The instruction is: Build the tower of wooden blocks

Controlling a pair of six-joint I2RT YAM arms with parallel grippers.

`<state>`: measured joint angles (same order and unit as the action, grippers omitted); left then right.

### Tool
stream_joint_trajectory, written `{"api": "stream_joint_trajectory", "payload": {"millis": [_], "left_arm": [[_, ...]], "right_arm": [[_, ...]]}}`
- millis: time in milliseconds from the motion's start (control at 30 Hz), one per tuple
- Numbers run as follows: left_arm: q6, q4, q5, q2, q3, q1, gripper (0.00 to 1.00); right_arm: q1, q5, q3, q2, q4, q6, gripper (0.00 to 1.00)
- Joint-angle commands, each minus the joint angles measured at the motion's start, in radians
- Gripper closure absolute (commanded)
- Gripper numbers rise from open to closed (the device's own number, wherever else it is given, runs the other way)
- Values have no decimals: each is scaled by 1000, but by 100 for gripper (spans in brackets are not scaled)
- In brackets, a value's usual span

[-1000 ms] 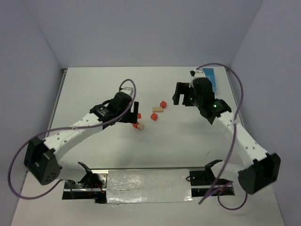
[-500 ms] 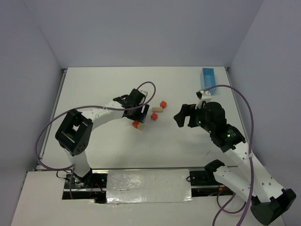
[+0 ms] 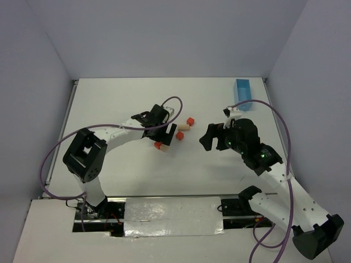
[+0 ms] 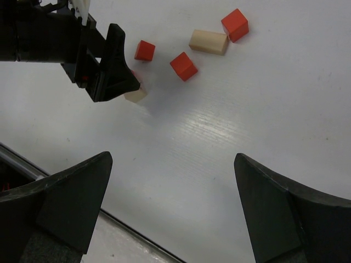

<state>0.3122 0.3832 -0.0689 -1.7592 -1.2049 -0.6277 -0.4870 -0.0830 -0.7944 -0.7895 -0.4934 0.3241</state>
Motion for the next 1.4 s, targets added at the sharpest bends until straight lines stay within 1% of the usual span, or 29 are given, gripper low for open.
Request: {"api": "stream_joint_trajectory", "payload": {"millis": [0, 167, 333, 400, 467, 600, 667, 700, 867, 900, 933, 967, 1033, 1133, 1167, 1200, 1233, 1267, 1333, 1367], "left_arm": [[-28, 9, 14, 3, -2, -6, 1], [-32, 45, -5, -23, -27, -26, 1], [-27, 56, -26, -51, -21, -35, 0], [-22, 54, -32, -55, -15, -38, 1], [-24, 42, -32, -52, -5, -41, 5], [-24, 37, -29, -52, -1, -41, 19], [-27, 40, -32, -62, -4, -41, 23], [-27, 42, -32, -65, -7, -43, 31], [-21, 54, -31, -56, -16, -43, 53], [-18, 59, -32, -49, -16, -43, 60], [-15, 65, -37, -39, -18, -41, 64], [-15, 69, -40, -31, -18, -43, 66], [-13, 72, -43, -17, -10, -43, 66], [5, 91, -71, -20, -13, -41, 72], [25, 92, -89, -17, -10, -41, 80], [39, 92, -100, -11, -7, -41, 84], [50, 92, -104, 9, -4, -40, 87], [73, 91, -108, 20, 1, -38, 91], [100, 91, -127, 64, 10, -26, 95], [125, 92, -134, 76, 10, -8, 98]], "right_arm": [[-12, -17, 1, 4, 35, -10, 0], [-13, -17, 0, -5, 35, -14, 0], [-15, -12, 6, -2, 42, -14, 0], [-15, -15, 7, -5, 46, -13, 0], [-15, -18, 9, -11, 49, -13, 0], [-15, -18, 9, -14, 52, -14, 0], [-15, -17, 9, -11, 50, -13, 0], [-13, -15, 11, -7, 52, -14, 0], [-15, -12, 12, -5, 50, -14, 0], [-15, -12, 12, -7, 50, -14, 0], [-15, -12, 11, -5, 52, -13, 0], [-16, -12, 11, -7, 52, -14, 0], [-16, -18, 12, -8, 55, -14, 0], [-15, -18, 12, -8, 56, -13, 0], [-15, -20, 14, -8, 56, -14, 0], [-15, -20, 14, -7, 55, -16, 0], [-15, -20, 14, -7, 55, -16, 0], [-15, -20, 12, -7, 53, -16, 0], [-15, -20, 12, -8, 55, -16, 0], [-15, -21, 12, -7, 53, -16, 0]]}}
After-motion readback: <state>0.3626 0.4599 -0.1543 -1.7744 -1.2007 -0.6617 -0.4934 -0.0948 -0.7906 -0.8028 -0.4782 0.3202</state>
